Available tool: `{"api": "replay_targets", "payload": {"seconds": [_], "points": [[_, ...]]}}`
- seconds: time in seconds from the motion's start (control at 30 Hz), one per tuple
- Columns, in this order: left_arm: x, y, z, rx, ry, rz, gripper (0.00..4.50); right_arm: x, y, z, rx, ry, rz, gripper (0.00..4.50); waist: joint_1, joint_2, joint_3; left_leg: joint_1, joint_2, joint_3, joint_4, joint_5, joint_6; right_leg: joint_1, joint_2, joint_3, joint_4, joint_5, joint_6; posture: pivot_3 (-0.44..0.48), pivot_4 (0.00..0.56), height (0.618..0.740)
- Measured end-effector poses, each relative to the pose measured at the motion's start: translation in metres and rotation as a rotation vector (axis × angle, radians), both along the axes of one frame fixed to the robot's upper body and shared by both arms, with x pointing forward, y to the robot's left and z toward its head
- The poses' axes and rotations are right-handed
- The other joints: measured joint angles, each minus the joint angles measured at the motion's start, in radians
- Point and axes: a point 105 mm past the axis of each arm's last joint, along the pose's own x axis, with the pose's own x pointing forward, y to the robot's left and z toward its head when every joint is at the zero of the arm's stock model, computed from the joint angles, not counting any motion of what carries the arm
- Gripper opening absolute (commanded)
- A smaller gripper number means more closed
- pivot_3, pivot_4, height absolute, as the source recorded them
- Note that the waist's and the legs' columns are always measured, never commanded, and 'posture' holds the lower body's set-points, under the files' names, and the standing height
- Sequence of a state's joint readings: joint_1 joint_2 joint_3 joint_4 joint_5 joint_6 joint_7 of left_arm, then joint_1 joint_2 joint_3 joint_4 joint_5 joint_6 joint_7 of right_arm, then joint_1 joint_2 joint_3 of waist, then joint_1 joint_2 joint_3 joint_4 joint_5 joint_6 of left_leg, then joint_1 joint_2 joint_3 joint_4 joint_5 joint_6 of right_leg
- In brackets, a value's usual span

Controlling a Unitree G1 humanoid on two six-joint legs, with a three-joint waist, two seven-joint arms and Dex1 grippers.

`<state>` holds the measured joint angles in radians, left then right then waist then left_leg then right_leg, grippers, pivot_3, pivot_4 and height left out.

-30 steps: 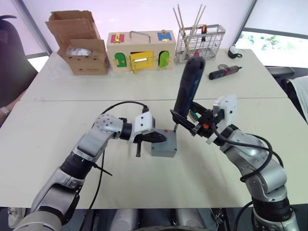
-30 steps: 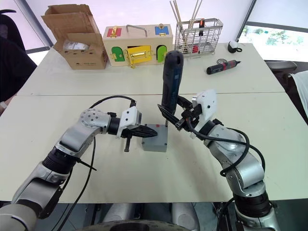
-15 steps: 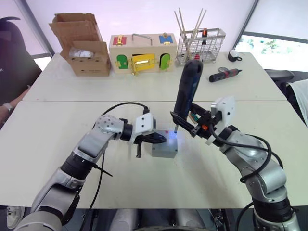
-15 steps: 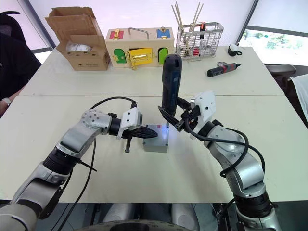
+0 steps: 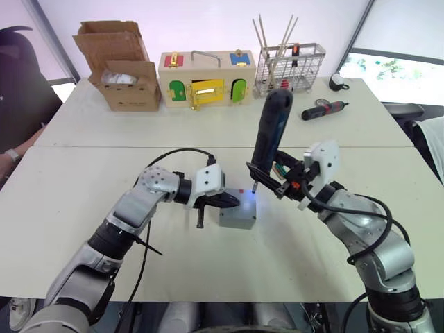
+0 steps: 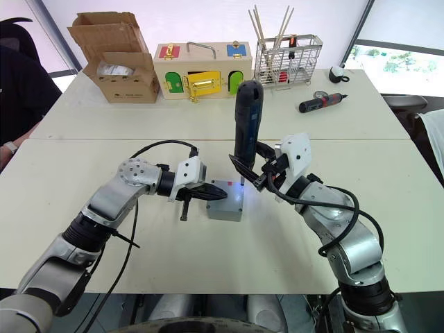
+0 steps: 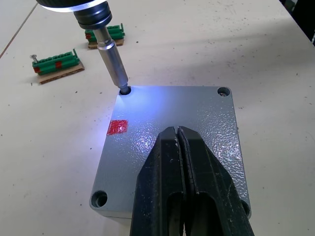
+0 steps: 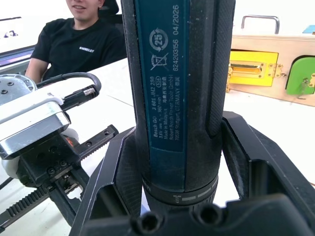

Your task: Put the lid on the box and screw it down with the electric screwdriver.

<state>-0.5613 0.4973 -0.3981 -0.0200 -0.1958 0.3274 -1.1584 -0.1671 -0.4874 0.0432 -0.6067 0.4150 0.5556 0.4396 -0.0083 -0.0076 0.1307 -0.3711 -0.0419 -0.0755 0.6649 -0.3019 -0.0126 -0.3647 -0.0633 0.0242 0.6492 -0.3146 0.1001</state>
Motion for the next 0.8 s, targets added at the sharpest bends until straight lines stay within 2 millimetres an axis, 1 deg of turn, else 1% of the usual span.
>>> {"api": "replay_targets", "payload": {"seconds": [0.23, 0.33, 0.37, 0.43, 0.53, 0.57, 0.6, 0.67, 0.7, 0.73, 0.77, 0.8], "points": [[-0.001, -0.004, -0.001, -0.012, 0.016, 0.003, 0.0, 0.0, -0.005, 0.002, 0.0, -0.004, -0.009, 1.96, 0.008, 0.0, 0.0, 0.0, 0.0, 0.0, 0.0, 0.0, 0.0, 0.0, -0.001, 0.0, -0.001, 0.0, 0.0, 0.0, 0.15, 0.74], [-0.002, -0.007, -0.002, -0.025, 0.017, -0.002, 0.0, 0.001, -0.008, 0.008, 0.004, 0.002, 0.003, 1.96, 0.02, 0.001, 0.0, -0.002, 0.0, 0.0, 0.0, 0.0, 0.0, -0.001, -0.001, 0.0, -0.002, 0.0, 0.0, 0.0, 0.15, 0.74], [-0.002, -0.007, -0.001, -0.025, 0.013, -0.002, 0.0, 0.003, -0.009, 0.014, 0.032, 0.026, 0.017, 1.96, 0.02, 0.001, 0.001, -0.002, 0.0, 0.0, 0.0, 0.0, 0.0, -0.001, -0.001, 0.0, -0.002, 0.0, -0.001, 0.0, 0.15, 0.74], [-0.003, -0.008, 0.002, -0.028, 0.005, -0.006, 0.0, 0.011, -0.018, 0.029, 0.069, 0.08, 0.019, 1.96, 0.021, 0.005, 0.006, -0.006, -0.001, 0.0, 0.0, 0.0, 0.0, -0.005, -0.002, 0.0, -0.002, 0.001, -0.001, 0.0, 0.15, 0.74], [-0.004, -0.007, 0.006, -0.04, 0.012, -0.004, 0.0, 0.015, -0.032, 0.063, 0.103, 0.08, 0.024, 1.96, 0.021, 0.008, 0.008, -0.017, -0.001, -0.001, 0.0, 0.001, -0.001, -0.016, -0.002, -0.001, -0.001, 0.001, -0.001, 0.0, 0.15, 0.74], [-0.003, -0.004, 0.01, -0.038, 0.0, -0.006, 0.0, 0.018, -0.035, 0.081, 0.081, 0.095, 0.052, 1.96, 0.018, 0.014, 0.013, -0.024, -0.001, 0.0, 0.002, 0.001, -0.002, -0.023, -0.002, 0.0, 0.001, 0.001, -0.001, 0.0, 0.15, 0.74], [-0.001, 0.0, 0.014, -0.029, -0.015, -0.005, 0.0, 0.02, -0.043, 0.102, 0.067, 0.085, 0.052, 1.96, 0.016, 0.016, 0.016, -0.029, -0.001, 0.001, 0.002, 0.002, -0.003, -0.029, -0.002, 0.0, 0.002, 0.001, -0.001, 0.0, 0.15, 0.74], [0.005, 0.009, 0.023, -0.007, -0.04, 0.01, 0.0, 0.021, -0.069, 0.142, 0.055, 0.068, -0.013, 1.96, 0.019, 0.017, 0.017, -0.035, -0.001, 0.0, 0.001, 0.003, -0.005, -0.037, -0.001, -0.001, 0.004, 0.001, -0.001, 0.0, 0.15, 0.74], [0.009, 0.015, 0.029, -0.016, -0.048, 0.029, 0.0, 0.02, -0.084, 0.157, 0.07, 0.065, -0.058, 1.96, 0.022, 0.016, 0.017, -0.037, 0.0, -0.002, 0.0, 0.006, -0.009, -0.038, 0.0, -0.003, 0.004, 0.001, -0.001, 0.0, 0.15, 0.74], [0.012, 0.016, 0.034, -0.038, -0.036, 0.04, 0.0, 0.02, -0.094, 0.162, 0.073, 0.101, -0.085, 1.96, 0.023, 0.016, 0.017, -0.037, 0.0, -0.003, 0.0, 0.006, -0.009, -0.038, 0.0, -0.004, 0.003, 0.001, -0.001, 0.0, 0.15, 0.74], [0.014, 0.014, 0.043, -0.077, -0.022, 0.04, 0.0, 0.02, -0.104, 0.157, 0.053, 0.183, -0.115, 1.96, 0.025, 0.015, 0.018, -0.039, 0.0, -0.002, 0.0, 0.006, -0.009, -0.038, -0.001, -0.004, 0.002, 0.001, -0.001, 0.0, 0.15, 0.74], [0.015, 0.01, 0.056, -0.127, -0.015, 0.029, 0.0, 0.019, -0.115, 0.142, 0.001, 0.318, -0.151, 1.96, 0.026, 0.014, 0.018, -0.04, 0.0, -0.002, 0.0, 0.005, -0.008, -0.038, -0.001, -0.004, 0.0, 0.001, -0.001, 0.0, 0.15, 0.74]]}}
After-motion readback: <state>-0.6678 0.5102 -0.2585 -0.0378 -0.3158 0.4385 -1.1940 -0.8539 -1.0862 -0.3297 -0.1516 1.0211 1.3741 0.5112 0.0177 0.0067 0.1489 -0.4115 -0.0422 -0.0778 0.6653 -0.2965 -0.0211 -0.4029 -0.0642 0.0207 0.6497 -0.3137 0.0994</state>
